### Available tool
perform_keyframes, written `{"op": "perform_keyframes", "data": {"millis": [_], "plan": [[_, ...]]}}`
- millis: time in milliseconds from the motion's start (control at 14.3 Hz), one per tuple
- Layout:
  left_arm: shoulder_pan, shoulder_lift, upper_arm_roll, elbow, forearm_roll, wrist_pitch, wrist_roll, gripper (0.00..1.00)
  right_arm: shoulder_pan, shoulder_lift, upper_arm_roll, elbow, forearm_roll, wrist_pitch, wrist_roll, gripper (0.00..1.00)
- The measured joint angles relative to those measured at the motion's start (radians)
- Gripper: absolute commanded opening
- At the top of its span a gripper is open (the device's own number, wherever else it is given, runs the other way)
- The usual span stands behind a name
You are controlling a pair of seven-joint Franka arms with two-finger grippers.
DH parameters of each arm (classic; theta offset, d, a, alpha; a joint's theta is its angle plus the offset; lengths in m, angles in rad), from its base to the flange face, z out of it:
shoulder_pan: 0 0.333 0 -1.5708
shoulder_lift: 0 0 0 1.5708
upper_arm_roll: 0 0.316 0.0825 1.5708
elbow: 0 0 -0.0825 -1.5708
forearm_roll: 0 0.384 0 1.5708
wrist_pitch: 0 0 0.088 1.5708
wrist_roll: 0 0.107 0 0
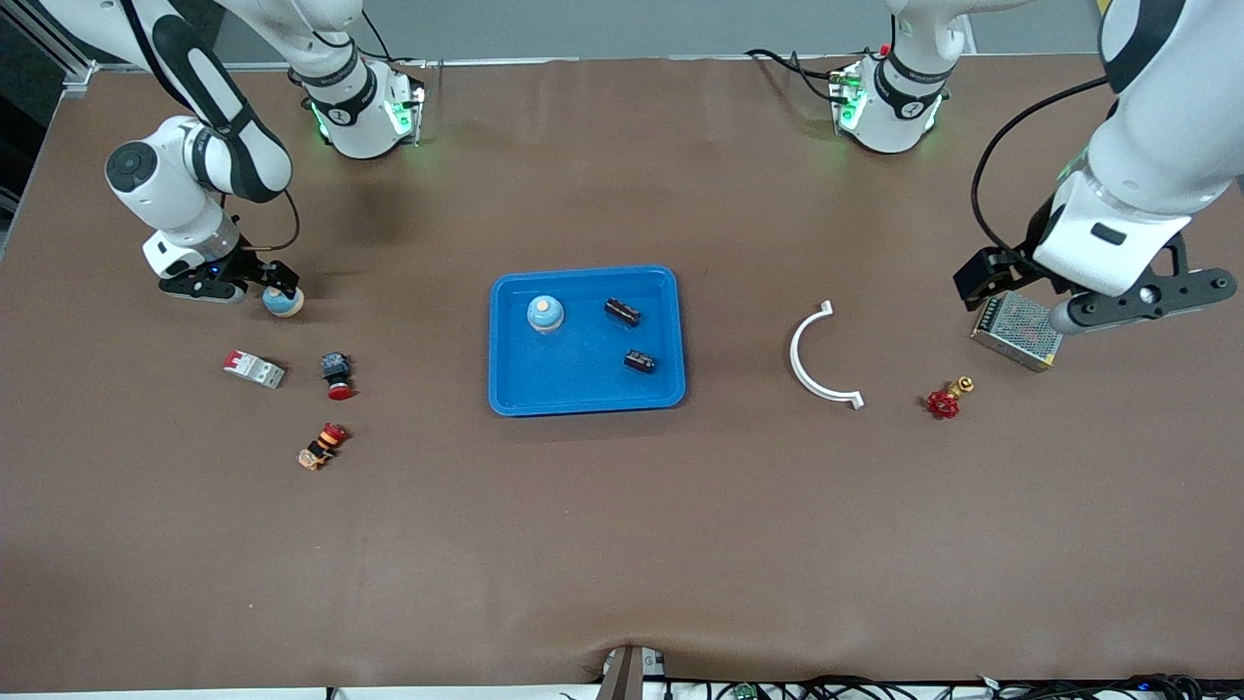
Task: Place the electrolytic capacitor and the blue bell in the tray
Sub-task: 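Grasp the second bell with the right gripper while the left gripper withdraws, then carry the bell toward the tray with the right gripper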
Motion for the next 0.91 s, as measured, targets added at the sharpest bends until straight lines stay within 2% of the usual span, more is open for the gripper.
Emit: {"op": "perform_keyframes", "data": {"millis": [70,280,351,561,631,771,841,912], "plan": [[-0.019,-0.016,0.041,-0.009,-0.013,-0.001,0.033,1.0,0.005,0.002,0.002,0.0,0.0,0.0,0.013,1.0],[-0.119,-0.061,0.225,-0.027,-0.057,-0.001,0.135,1.0,0.022,0.003,0.006,0.0,0.0,0.0,0.042,1.0],[-0.136,-0.074,0.263,-0.034,-0.065,-0.001,0.161,1.0,0.024,0.004,0.006,0.0,0.0,0.0,0.045,1.0],[-0.146,-0.102,0.288,-0.052,-0.068,-0.001,0.177,1.0,0.025,0.005,0.006,0.0,0.0,0.0,0.046,0.99],[-0.147,-0.106,0.288,-0.054,-0.068,-0.001,0.177,1.0,0.025,0.006,0.006,0.0,0.0,0.0,0.047,0.81],[-0.147,-0.108,0.288,-0.056,-0.068,-0.001,0.177,1.0,0.025,0.007,0.006,0.0,0.0,0.0,0.047,0.28],[-0.147,-0.108,0.288,-0.057,-0.068,-0.001,0.177,1.0,0.025,0.007,0.006,0.0,0.0,0.0,0.048,0.05],[-0.147,-0.108,0.288,-0.057,-0.068,-0.001,0.177,1.0,0.025,0.007,0.006,0.0,0.0,0.0,0.05,0.0]]}}
